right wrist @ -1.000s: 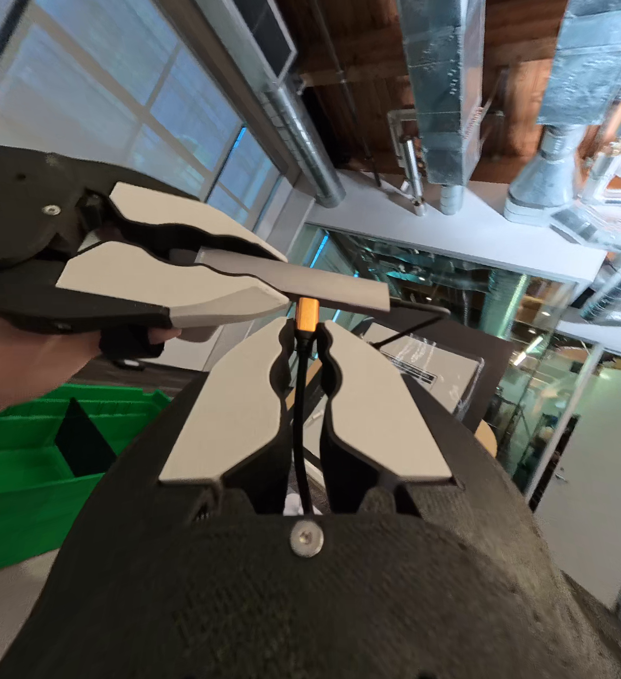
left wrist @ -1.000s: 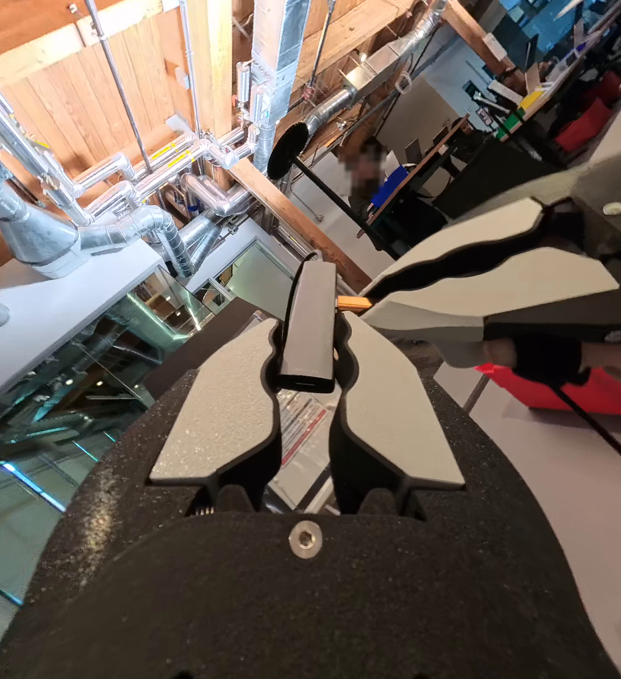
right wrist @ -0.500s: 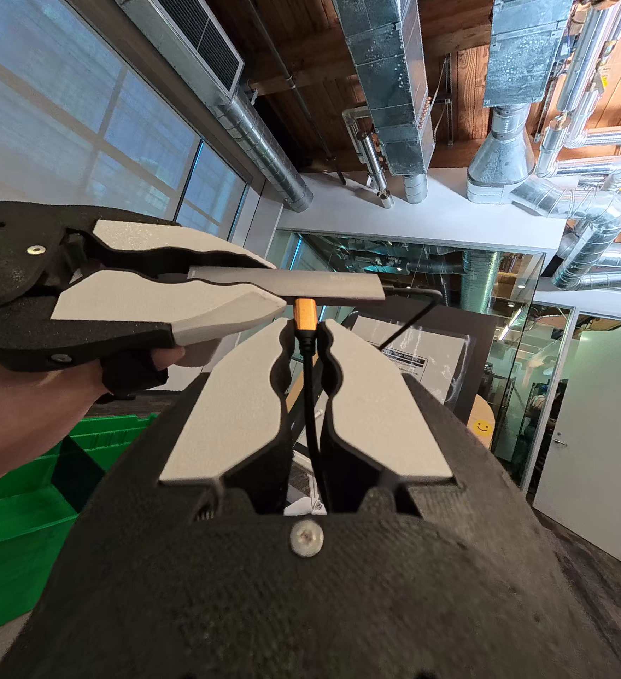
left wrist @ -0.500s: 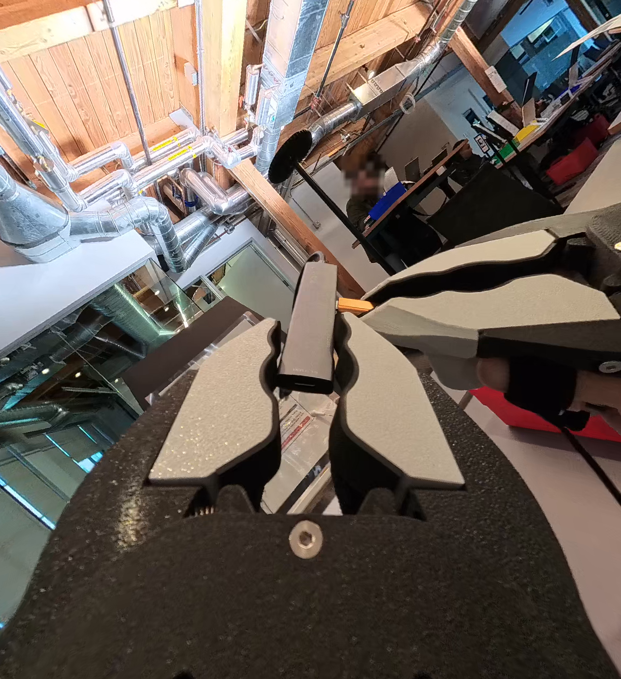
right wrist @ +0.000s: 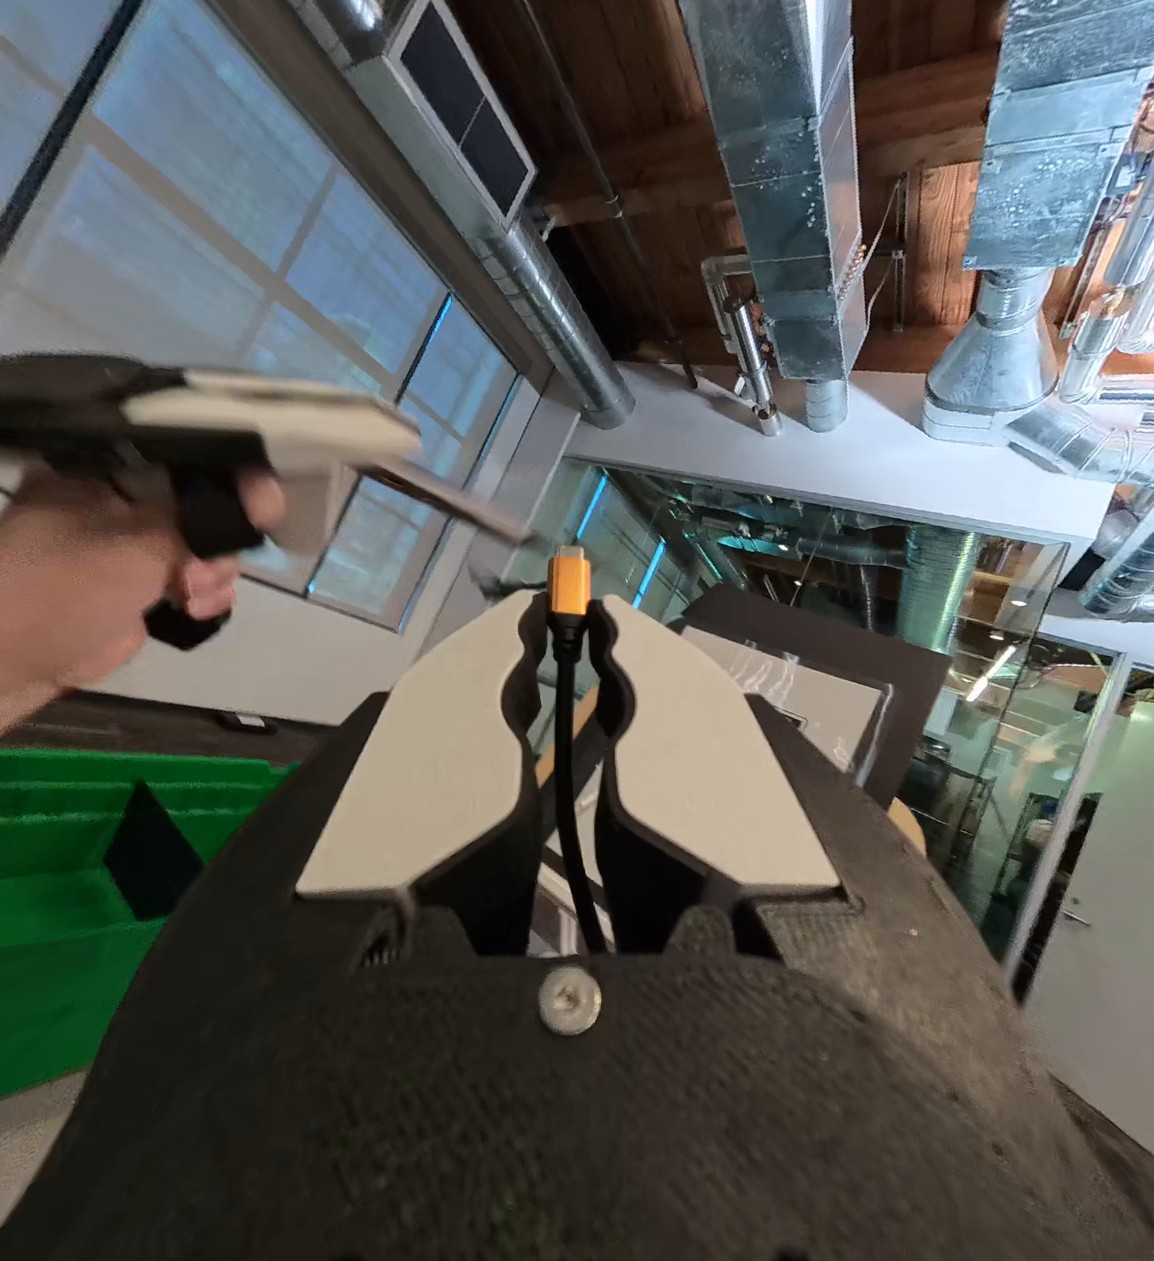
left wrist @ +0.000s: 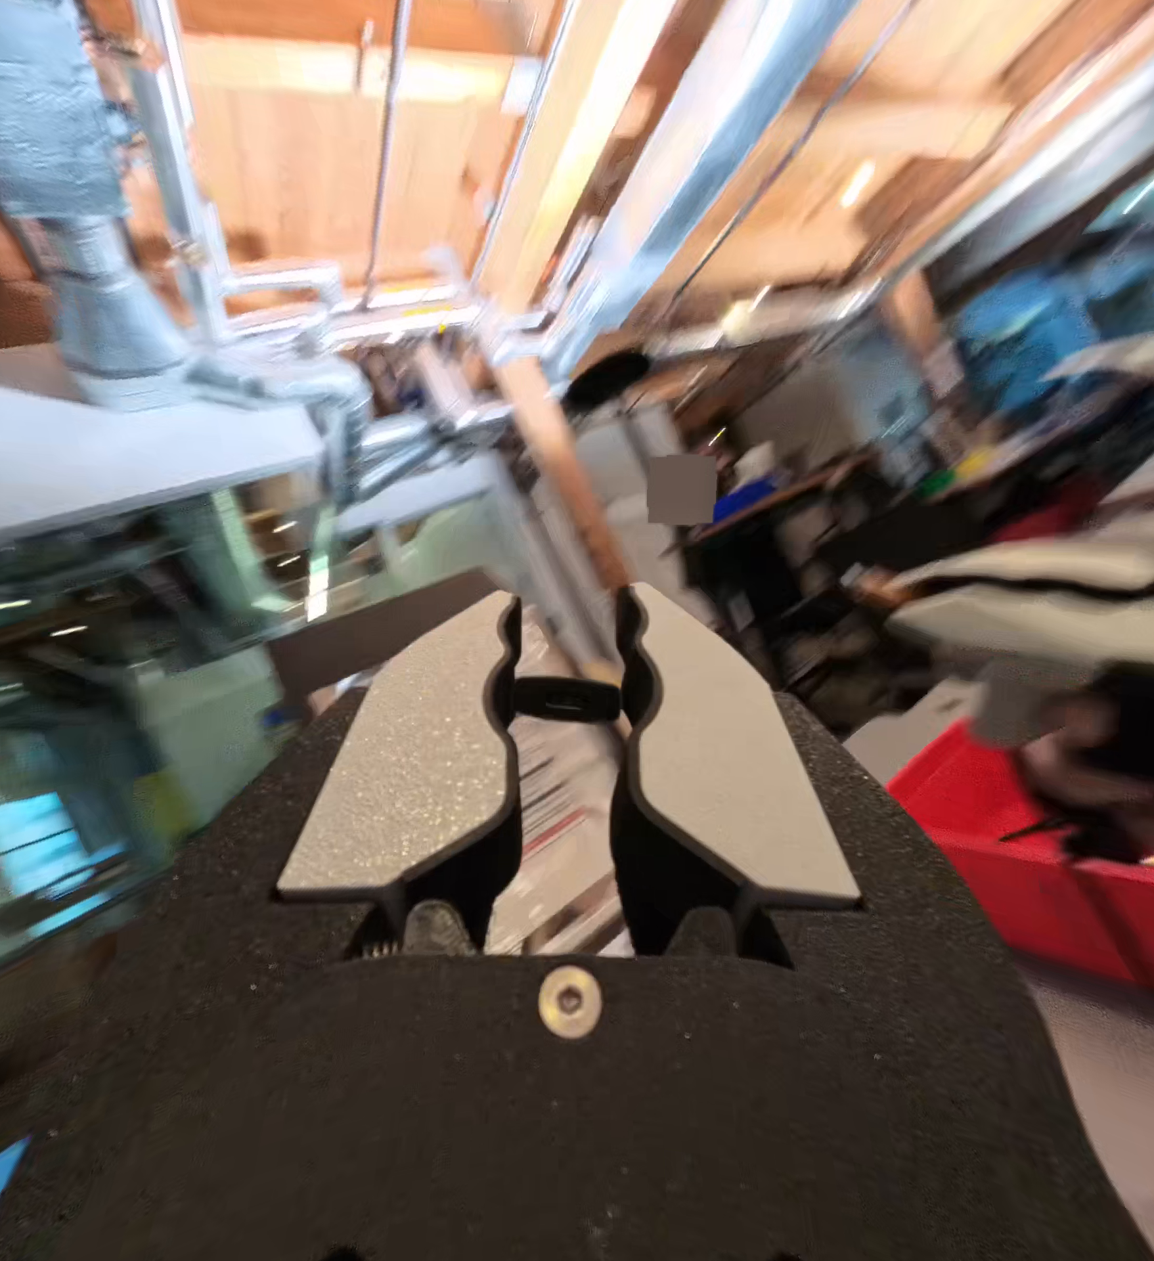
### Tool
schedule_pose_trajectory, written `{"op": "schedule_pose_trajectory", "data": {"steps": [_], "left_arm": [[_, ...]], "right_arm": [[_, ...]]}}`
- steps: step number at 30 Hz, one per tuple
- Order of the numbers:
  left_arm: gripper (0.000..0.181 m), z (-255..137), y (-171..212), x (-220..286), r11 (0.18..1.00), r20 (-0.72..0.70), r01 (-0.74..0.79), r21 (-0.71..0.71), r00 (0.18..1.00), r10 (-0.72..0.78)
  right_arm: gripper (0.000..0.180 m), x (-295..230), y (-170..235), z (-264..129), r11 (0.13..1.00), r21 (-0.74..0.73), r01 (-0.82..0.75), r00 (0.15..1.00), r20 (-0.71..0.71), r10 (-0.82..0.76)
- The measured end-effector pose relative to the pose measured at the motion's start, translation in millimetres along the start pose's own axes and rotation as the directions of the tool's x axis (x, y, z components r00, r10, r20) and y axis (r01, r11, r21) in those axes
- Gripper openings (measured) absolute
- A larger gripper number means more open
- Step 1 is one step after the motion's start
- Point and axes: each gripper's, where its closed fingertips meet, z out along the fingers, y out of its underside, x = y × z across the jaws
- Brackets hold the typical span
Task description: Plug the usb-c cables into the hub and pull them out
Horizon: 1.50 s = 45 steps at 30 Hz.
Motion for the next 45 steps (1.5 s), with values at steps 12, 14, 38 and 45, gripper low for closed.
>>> {"op": "schedule_pose_trajectory", "data": {"steps": [12,14,38,45], "left_arm": [[0.026,5,40,17,0.962,-0.186,0.030,-0.273,0.979,-0.083],[0.026,7,49,18,0.948,-0.202,0.075,-0.308,0.969,-0.142],[0.026,19,52,66,0.947,-0.321,0.028,-0.321,0.937,-0.136],[0.026,19,49,74,0.948,-0.337,0.013,-0.317,0.933,-0.125]], "right_arm": [[0.013,39,8,-13,0.957,-0.290,0.010,0.985,0.165,0.040],[0.013,47,14,-20,0.932,-0.362,-0.014,0.980,0.179,0.084],[0.014,123,112,-174,0.693,-0.686,0.221,0.892,0.430,0.141],[0.014,90,181,-226,0.367,-0.921,0.131,0.771,0.327,0.546]]}}
